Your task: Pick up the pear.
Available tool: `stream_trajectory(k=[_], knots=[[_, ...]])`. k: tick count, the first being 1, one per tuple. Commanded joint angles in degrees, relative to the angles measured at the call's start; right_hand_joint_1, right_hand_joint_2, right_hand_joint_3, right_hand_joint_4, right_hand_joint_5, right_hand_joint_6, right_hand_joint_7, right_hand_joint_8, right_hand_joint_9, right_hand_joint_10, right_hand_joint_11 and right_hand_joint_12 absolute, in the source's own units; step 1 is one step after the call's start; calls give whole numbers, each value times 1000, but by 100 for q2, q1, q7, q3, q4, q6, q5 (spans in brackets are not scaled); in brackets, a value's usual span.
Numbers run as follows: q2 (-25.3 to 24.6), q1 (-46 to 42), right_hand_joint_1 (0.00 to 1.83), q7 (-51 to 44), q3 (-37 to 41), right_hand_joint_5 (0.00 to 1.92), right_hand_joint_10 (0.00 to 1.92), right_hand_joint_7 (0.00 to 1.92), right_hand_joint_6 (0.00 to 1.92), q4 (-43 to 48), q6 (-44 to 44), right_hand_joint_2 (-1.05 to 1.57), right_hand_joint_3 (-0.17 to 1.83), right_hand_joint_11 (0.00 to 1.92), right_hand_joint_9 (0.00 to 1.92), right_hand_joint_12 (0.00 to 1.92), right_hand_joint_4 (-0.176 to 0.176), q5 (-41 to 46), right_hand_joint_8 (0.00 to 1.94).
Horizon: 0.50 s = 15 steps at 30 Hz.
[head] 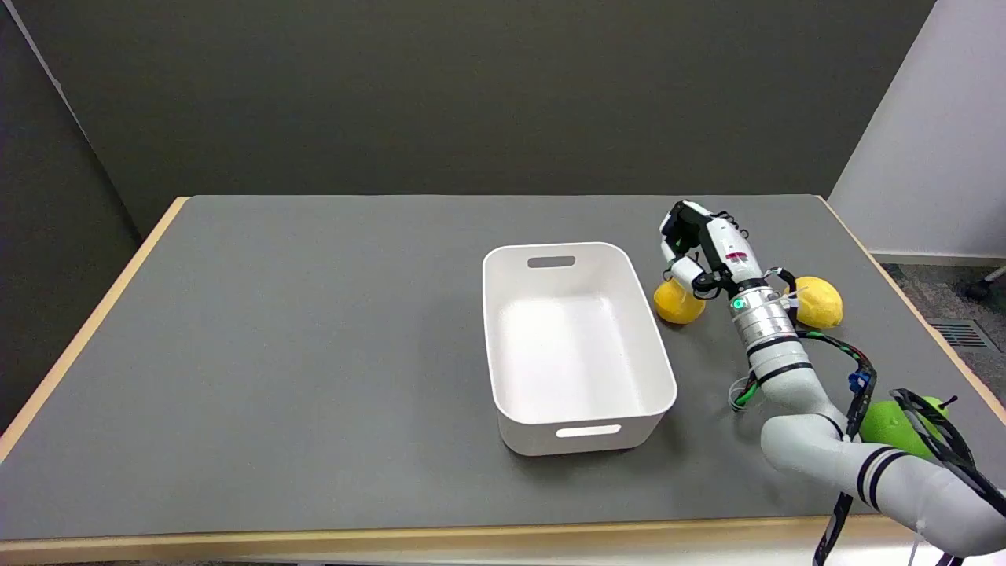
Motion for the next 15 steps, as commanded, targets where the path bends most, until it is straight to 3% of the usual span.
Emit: stream_trajectory(k=[1, 2, 5, 11, 15], knots=[[123, -470, 851, -2, 210, 245, 944, 328, 490, 376, 116, 658, 968, 228, 309, 1559, -38, 29, 506], [138, -559, 757, -2, 257, 210, 810, 264, 457, 447, 134, 640, 990, 172, 234, 1402, -32, 29, 460], [214, -802, 702, -65, 420, 188, 782, 233, 431, 695, 202, 624, 983, 154, 189, 1350, -33, -11, 424], [721, -1026, 710, -264, 483, 201, 802, 245, 398, 1147, 155, 619, 917, 136, 150, 1349, -45, 29, 382], [1219, -1092, 695, -823, 699, 212, 826, 259, 409, 1602, -442, 612, 899, 132, 137, 1352, -62, 37, 402]])
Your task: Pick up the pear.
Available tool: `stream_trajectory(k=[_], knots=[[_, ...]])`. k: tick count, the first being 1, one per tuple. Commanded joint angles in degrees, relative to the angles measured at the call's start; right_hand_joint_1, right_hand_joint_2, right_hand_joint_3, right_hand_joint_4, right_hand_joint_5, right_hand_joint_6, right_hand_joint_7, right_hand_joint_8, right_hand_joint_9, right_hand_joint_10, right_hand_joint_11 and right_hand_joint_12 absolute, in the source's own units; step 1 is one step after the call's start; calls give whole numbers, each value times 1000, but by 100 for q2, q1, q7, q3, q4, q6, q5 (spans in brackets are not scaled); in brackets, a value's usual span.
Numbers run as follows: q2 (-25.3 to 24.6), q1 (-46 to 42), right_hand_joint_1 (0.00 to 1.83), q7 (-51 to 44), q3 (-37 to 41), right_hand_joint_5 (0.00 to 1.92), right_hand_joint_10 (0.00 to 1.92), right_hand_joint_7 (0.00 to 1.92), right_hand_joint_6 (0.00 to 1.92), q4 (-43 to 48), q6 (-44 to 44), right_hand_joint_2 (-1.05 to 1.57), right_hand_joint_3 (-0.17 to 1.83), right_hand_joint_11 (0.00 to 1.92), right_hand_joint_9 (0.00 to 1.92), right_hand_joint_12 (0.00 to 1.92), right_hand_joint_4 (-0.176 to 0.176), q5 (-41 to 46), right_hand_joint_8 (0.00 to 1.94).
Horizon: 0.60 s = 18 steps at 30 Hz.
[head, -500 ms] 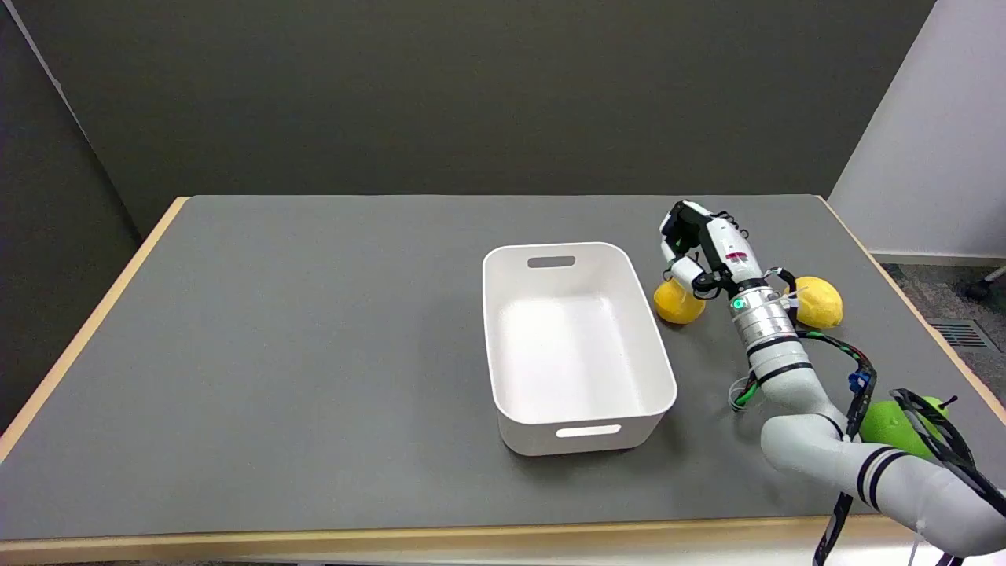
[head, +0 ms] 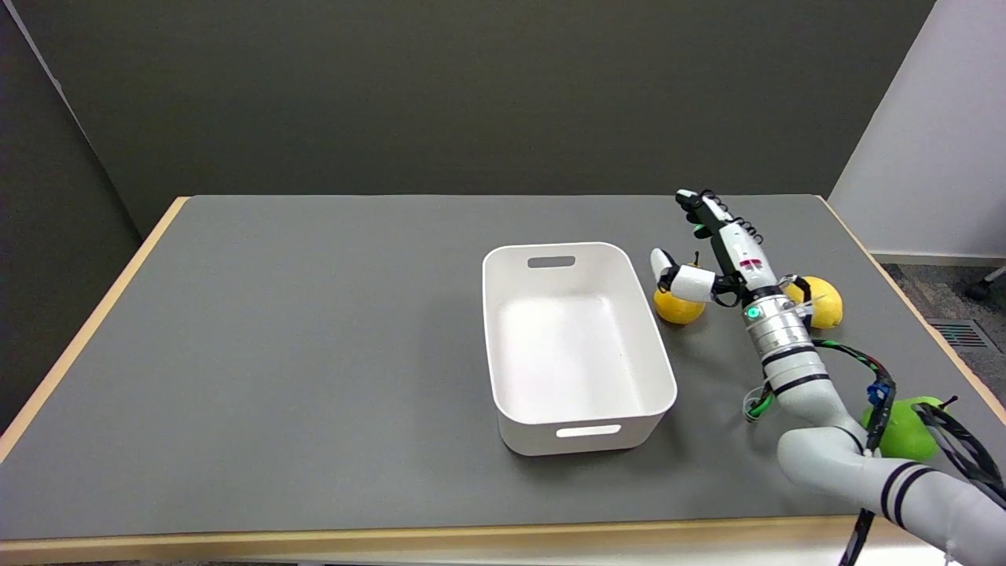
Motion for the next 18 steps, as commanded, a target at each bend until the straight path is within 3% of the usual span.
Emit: stream_trajectory(k=[1, 8, 14, 18], knots=[[1150, -630, 694, -872, 580, 219, 838, 271, 419, 1289, -816, 609, 896, 137, 143, 1362, -65, 29, 415], [1912, -721, 700, -1342, 1506, 237, 865, 304, 441, 2116, -2858, 599, 897, 156, 159, 1390, -67, -33, 444], [1939, -727, 631, -1574, 2260, 229, 828, 296, 481, 2557, -4828, 582, 951, 171, 191, 1380, -52, -522, 493], [1934, -748, 669, -1582, 2482, 244, 864, 314, 447, 2749, -5589, 583, 895, 170, 180, 1398, -44, -711, 433]])
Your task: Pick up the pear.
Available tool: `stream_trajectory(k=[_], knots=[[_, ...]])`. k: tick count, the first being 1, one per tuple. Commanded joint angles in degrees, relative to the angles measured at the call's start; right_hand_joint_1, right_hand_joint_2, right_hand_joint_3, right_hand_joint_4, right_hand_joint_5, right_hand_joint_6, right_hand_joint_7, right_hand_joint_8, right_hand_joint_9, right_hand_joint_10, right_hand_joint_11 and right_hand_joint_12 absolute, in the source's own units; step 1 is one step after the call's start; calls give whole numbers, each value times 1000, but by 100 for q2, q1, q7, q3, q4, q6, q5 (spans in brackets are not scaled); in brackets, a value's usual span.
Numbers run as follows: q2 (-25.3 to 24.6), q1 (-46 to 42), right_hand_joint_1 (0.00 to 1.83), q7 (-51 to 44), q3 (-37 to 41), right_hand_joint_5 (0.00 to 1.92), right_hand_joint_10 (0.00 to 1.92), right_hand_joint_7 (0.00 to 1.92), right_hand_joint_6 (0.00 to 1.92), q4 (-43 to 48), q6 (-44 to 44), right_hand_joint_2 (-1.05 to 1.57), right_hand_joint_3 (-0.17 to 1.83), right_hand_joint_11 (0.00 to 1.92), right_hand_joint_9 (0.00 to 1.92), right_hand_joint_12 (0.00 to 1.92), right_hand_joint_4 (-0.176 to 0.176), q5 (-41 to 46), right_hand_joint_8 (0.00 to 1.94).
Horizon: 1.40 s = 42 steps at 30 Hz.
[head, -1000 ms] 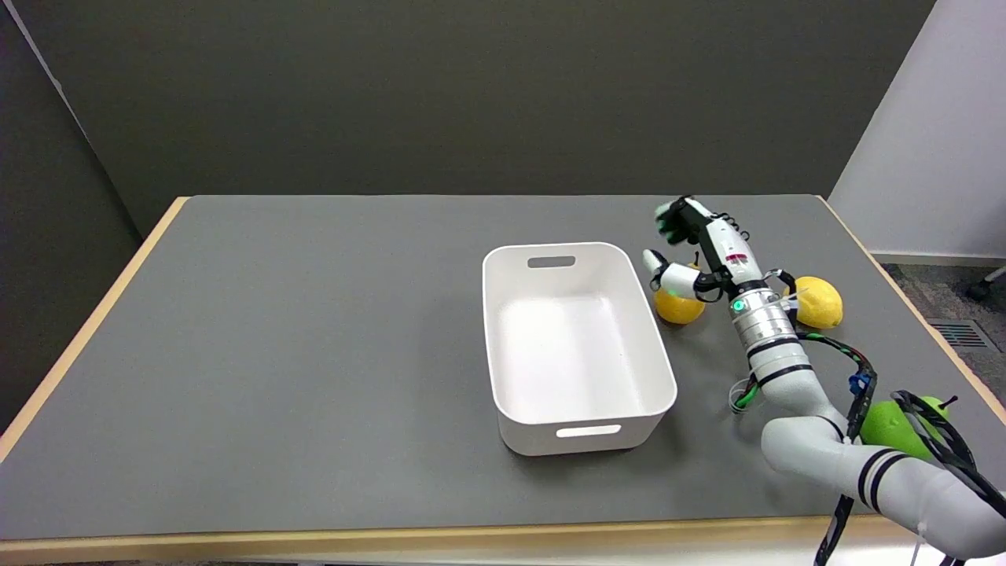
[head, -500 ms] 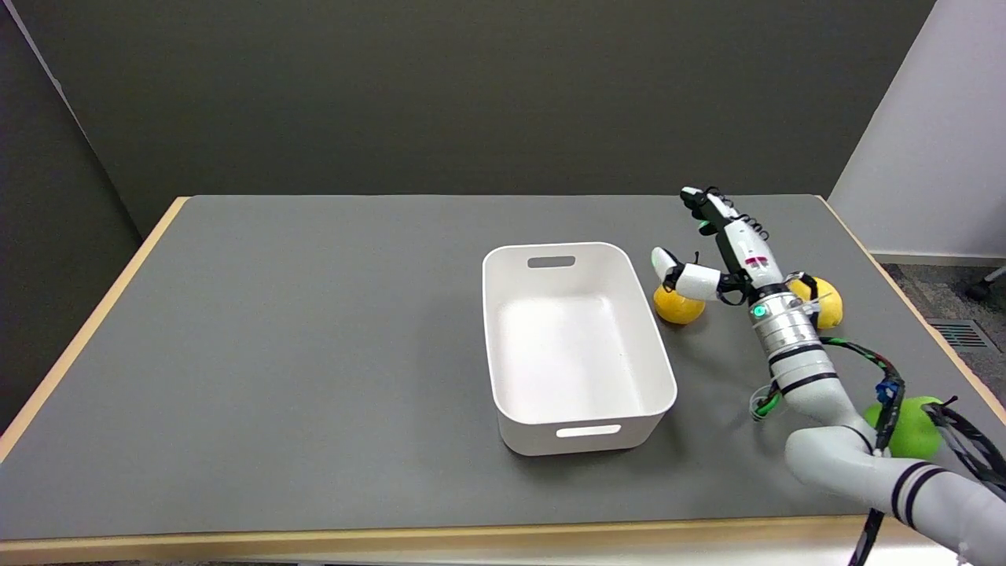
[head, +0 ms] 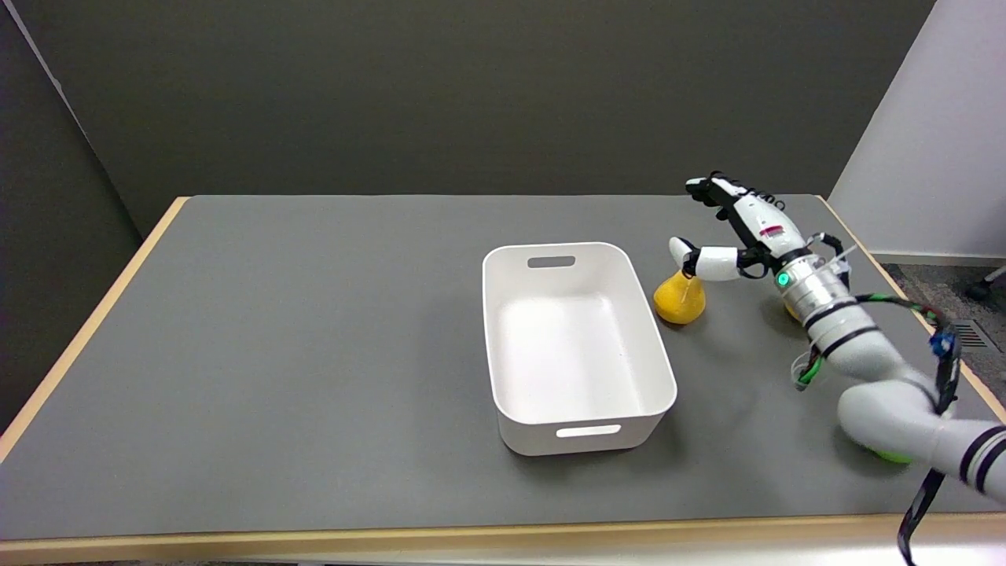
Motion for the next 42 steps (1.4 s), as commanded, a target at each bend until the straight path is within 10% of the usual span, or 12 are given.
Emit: stream_trajectory(k=[1, 16, 42], knots=[[844, -286, 657, -806, 1732, 240, 854, 305, 442, 1573, -4106, 577, 892, 165, 179, 1389, -37, -734, 422], [416, -1951, 560, -814, 3915, 209, 789, 250, 415, 3208, -5455, 550, 872, 152, 157, 1358, -15, -890, 366], [399, -980, 616, -814, 2130, 227, 797, 311, 434, 2547, -5072, 552, 902, 206, 224, 1386, -33, -826, 370]])
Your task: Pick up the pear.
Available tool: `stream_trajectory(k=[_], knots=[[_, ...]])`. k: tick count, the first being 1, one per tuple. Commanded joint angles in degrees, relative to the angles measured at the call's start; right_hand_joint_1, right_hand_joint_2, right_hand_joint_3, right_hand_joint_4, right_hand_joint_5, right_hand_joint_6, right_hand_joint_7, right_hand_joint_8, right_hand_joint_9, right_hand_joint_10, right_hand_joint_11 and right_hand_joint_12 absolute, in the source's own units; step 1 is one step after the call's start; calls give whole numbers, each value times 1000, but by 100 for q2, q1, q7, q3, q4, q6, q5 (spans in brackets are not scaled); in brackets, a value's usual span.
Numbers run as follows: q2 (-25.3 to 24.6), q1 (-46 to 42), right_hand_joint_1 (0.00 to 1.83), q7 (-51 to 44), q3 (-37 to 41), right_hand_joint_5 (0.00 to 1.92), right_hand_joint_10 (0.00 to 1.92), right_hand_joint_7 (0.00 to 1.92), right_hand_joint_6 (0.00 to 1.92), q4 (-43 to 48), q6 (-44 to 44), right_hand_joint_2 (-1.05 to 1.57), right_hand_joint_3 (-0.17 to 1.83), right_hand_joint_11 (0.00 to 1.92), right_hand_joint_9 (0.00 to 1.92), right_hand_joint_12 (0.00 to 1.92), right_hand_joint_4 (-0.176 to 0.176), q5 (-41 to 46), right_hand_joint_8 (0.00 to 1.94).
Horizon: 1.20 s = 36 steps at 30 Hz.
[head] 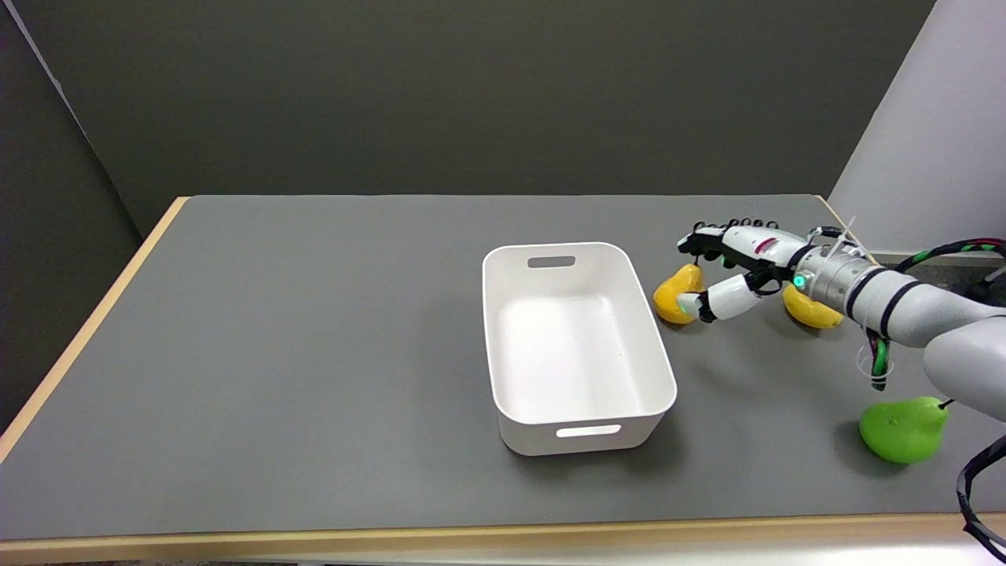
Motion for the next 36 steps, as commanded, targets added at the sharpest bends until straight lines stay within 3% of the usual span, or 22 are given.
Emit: stream_trajectory(k=[1, 12, 16, 19, 21, 23, 25, 27, 36], knots=[[-23, 514, 620, -31, -776, 229, 799, 312, 434, -331, 161, 552, 904, 208, 228, 1388, -24, -26, 370], [-57, 432, 674, -31, -776, 241, 806, 319, 444, -286, 231, 559, 918, 215, 237, 1397, 6, -37, 374], [-94, 298, 810, -31, -846, 275, 857, 371, 492, -330, 834, 582, 958, 233, 283, 1414, 37, -104, 405], [-111, 235, 971, -35, -853, 414, 1081, 567, 913, -391, 1201, 684, 942, 357, 491, 1541, 67, -118, 666], [-113, 217, 1004, -114, -866, 470, 1206, 667, 1150, -334, 1229, 804, 797, 433, 599, 1629, 48, -114, 937], [-113, 211, 1120, -437, -866, 576, 1339, 749, 1575, -284, 1245, 1214, 171, 470, 690, 1781, -10, -60, 1451], [-118, 190, 1128, -708, -839, 580, 1400, 755, 1579, -216, 1255, 1202, 191, 456, 691, 1847, -14, -28, 1450], [-121, 185, 1276, -784, -818, 522, 1665, 697, 1619, -192, 1263, 1234, 150, 326, 634, 1908, -90, -26, 1511], [-121, 201, 1308, -790, -810, 536, 1703, 712, 1616, -135, 1335, 1174, 247, 304, 668, 1921, -112, -26, 1466]])
